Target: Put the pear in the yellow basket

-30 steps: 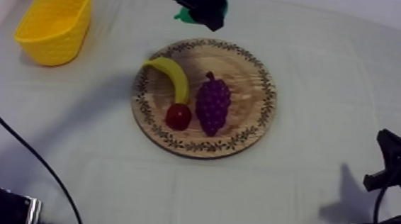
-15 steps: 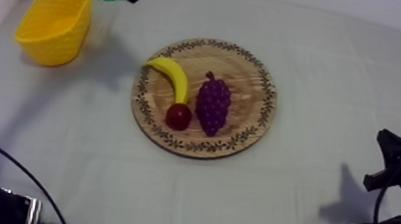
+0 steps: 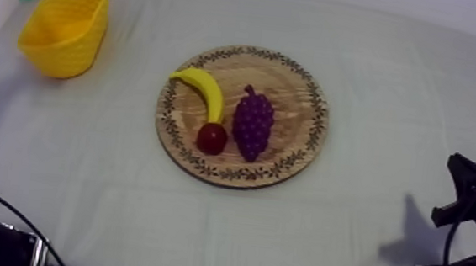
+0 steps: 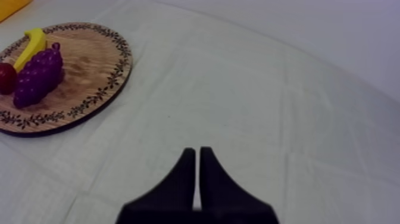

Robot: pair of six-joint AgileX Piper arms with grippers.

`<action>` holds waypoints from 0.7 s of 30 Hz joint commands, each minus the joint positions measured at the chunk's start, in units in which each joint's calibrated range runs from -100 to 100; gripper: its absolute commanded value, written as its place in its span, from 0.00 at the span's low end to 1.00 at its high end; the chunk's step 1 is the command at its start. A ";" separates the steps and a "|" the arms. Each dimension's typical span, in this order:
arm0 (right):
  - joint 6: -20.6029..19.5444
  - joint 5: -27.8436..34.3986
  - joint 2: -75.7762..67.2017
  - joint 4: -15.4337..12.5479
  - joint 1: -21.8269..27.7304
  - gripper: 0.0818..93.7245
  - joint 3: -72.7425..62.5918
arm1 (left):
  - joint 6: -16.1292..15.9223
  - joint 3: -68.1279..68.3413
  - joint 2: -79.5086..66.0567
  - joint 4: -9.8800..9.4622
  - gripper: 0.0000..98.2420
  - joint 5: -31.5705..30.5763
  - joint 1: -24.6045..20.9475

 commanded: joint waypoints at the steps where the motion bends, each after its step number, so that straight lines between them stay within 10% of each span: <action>1: 0.02 0.01 -0.04 -0.01 0.00 0.00 0.00 | -0.25 0.13 0.75 0.09 0.47 -0.44 -3.16; 21: 0.02 0.01 -0.04 -0.01 0.00 0.00 0.00 | -0.51 -11.87 25.10 2.89 0.46 -8.33 -5.62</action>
